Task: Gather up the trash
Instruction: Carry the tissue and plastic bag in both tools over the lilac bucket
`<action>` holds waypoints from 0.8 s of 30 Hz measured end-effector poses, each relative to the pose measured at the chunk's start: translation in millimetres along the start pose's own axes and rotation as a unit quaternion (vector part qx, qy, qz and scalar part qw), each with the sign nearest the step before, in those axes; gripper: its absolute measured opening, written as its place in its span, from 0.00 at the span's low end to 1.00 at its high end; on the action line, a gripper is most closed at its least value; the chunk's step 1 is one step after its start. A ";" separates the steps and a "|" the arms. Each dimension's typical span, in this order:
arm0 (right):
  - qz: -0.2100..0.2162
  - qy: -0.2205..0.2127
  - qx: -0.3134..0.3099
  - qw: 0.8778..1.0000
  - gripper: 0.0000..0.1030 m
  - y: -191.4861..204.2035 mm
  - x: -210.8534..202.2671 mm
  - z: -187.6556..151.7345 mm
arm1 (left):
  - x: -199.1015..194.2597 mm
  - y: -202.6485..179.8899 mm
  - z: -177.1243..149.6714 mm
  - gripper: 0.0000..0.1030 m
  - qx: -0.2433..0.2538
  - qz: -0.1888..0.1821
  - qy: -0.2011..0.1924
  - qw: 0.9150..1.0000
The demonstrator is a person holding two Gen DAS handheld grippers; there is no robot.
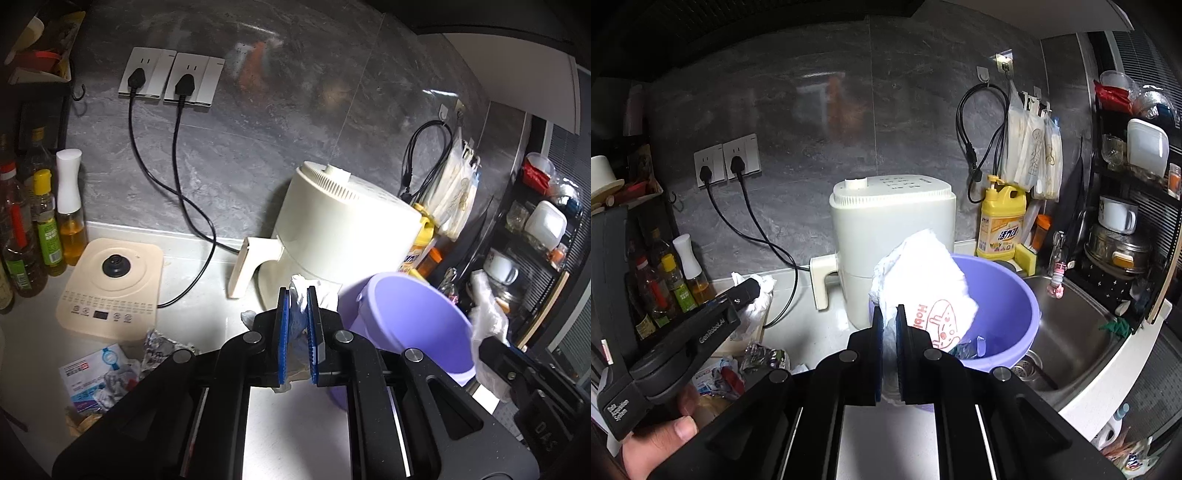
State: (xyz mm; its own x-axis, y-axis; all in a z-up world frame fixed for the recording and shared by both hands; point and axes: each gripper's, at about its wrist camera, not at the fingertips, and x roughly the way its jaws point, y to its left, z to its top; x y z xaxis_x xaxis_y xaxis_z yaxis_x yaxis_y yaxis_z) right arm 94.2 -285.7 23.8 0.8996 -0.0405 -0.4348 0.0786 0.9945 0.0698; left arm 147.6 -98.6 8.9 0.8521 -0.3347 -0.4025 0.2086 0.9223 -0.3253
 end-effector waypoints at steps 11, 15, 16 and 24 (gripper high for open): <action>-0.039 0.000 0.027 0.999 0.40 -37.4 35.6 -0.7 | 22.7 -23.5 -2.1 0.09 0.007 -0.025 0.005 1.000; -0.042 0.006 0.033 0.999 0.40 -47.4 28.3 -7.7 | 32.7 -35.6 -5.6 0.09 0.015 -0.035 0.012 0.999; -0.043 0.008 0.033 0.999 0.40 -49.7 25.3 -9.9 | 34.6 -38.4 -6.0 0.09 0.017 -0.037 0.013 0.999; -0.065 0.009 0.061 0.996 0.41 -78.7 6.8 -16.0 | 52.8 -77.8 -10.2 0.09 0.042 -0.068 0.026 0.996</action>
State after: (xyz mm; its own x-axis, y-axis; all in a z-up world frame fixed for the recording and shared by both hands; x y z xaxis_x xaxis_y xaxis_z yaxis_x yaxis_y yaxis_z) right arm 87.2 -362.8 1.0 0.8713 -0.1646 -0.4624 0.2457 0.9618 0.1204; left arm 171.4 -189.9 4.2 0.7873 -0.4661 -0.4036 0.3627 0.8795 -0.3082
